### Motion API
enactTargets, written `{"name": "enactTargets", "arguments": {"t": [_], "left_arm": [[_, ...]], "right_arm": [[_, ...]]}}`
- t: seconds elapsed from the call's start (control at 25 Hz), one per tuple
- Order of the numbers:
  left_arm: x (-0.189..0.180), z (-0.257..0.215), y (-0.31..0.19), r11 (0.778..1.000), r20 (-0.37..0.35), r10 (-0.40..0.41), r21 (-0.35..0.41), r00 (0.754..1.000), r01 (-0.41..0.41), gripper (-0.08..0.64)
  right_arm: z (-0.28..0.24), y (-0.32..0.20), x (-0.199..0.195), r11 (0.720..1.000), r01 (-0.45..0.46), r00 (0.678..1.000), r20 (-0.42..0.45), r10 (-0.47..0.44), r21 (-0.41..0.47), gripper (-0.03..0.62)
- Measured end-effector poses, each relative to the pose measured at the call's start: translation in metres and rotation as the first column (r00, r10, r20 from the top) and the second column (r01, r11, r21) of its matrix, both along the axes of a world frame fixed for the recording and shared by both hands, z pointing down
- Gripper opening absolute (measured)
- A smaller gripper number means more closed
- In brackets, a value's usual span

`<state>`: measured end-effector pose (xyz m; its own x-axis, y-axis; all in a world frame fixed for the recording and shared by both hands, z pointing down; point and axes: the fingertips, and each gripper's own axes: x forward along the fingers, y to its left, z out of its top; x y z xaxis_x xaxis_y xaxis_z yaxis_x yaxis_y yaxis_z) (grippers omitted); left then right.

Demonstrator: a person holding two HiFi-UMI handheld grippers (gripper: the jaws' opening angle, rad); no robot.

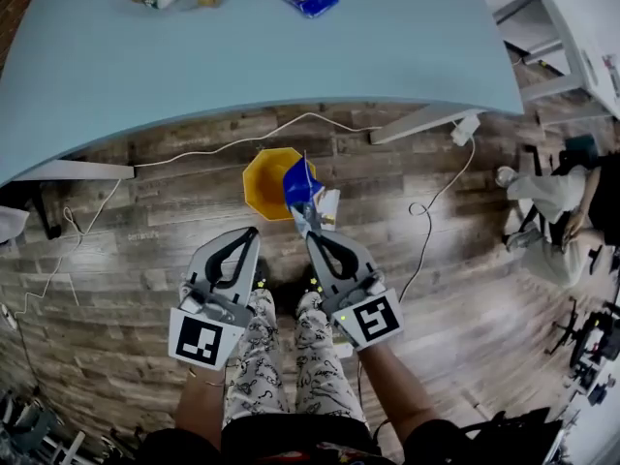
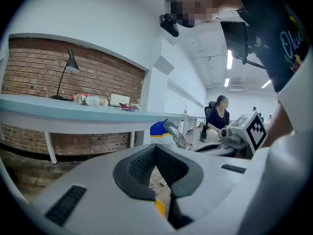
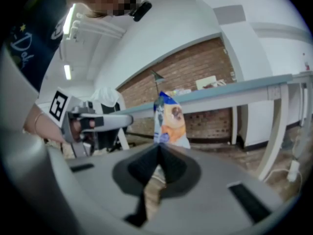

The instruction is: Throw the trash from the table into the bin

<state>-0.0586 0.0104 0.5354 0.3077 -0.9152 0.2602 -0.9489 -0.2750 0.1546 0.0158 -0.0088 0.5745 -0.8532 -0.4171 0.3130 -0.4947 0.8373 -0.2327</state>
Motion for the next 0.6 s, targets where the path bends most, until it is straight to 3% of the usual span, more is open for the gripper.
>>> {"name": "enactTargets", "arguments": {"t": [0.24,0.6], "left_arm": [[-0.003,0.027,-0.007,1.0,-0.005,-0.011,0.025,1.0,0.012,0.008],[-0.012,0.083,-0.004,0.999,-0.028,-0.037,-0.024,0.999,0.036,0.008]], "right_arm": [[0.033,-0.004,-0.001,0.999,-0.012,1.0,0.016,0.013,-0.035,0.006],[0.088,0.0,-0.008,0.999,0.012,1.0,0.017,-0.011,-0.035,0.006]]}}
